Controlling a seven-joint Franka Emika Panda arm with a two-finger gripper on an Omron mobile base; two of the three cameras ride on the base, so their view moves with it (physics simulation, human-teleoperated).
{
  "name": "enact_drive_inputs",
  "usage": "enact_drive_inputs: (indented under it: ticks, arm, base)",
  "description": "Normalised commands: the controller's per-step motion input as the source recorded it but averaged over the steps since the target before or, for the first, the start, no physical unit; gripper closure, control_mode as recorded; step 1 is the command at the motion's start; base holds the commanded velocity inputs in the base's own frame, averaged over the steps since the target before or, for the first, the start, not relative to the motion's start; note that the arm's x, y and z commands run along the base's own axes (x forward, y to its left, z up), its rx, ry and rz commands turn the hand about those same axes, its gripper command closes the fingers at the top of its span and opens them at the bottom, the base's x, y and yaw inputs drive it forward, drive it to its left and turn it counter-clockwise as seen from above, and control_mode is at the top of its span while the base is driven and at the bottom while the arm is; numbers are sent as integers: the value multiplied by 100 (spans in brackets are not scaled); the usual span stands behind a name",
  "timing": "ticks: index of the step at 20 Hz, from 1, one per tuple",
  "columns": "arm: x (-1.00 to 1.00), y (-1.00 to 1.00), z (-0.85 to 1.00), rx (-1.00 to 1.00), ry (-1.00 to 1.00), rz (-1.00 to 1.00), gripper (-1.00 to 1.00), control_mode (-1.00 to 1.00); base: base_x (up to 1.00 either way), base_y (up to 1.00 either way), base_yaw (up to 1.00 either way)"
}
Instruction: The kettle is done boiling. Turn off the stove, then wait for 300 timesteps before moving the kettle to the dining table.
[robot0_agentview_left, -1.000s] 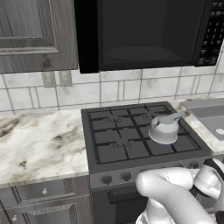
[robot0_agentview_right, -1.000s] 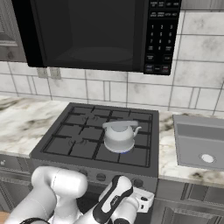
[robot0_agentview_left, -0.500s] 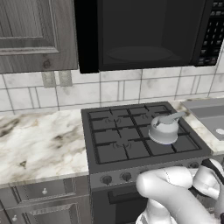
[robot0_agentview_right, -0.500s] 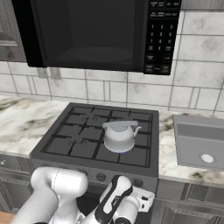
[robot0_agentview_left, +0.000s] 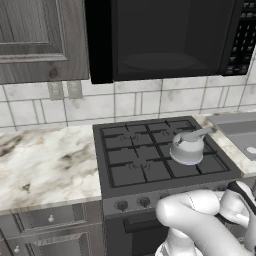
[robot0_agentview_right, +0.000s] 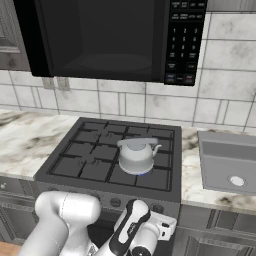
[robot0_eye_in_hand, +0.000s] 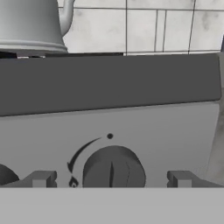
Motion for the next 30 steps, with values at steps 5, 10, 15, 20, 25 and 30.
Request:
enact_drive_inputs:
  ticks: [5, 10, 15, 20, 25, 30]
  arm:
    - [5, 0, -5, 0, 0, 0, -100, -100]
    - [4, 0, -6, 0, 0, 0, -100, -100]
    - [2, 0, -6, 0, 0, 0, -100, -100]
    - [2, 0, -4, 0, 0, 0, -100, -100]
    - [1, -2, -1, 0, -1, 1, -100, -100]
    - [0, -1, 0, 0, -1, 2, -100, -100]
  base:
    - [0, 0, 0]
    - [0, 0, 0]
    - [0, 0, 0]
    - [0, 0, 0]
    - [0, 0, 0]
    - [0, 0, 0]
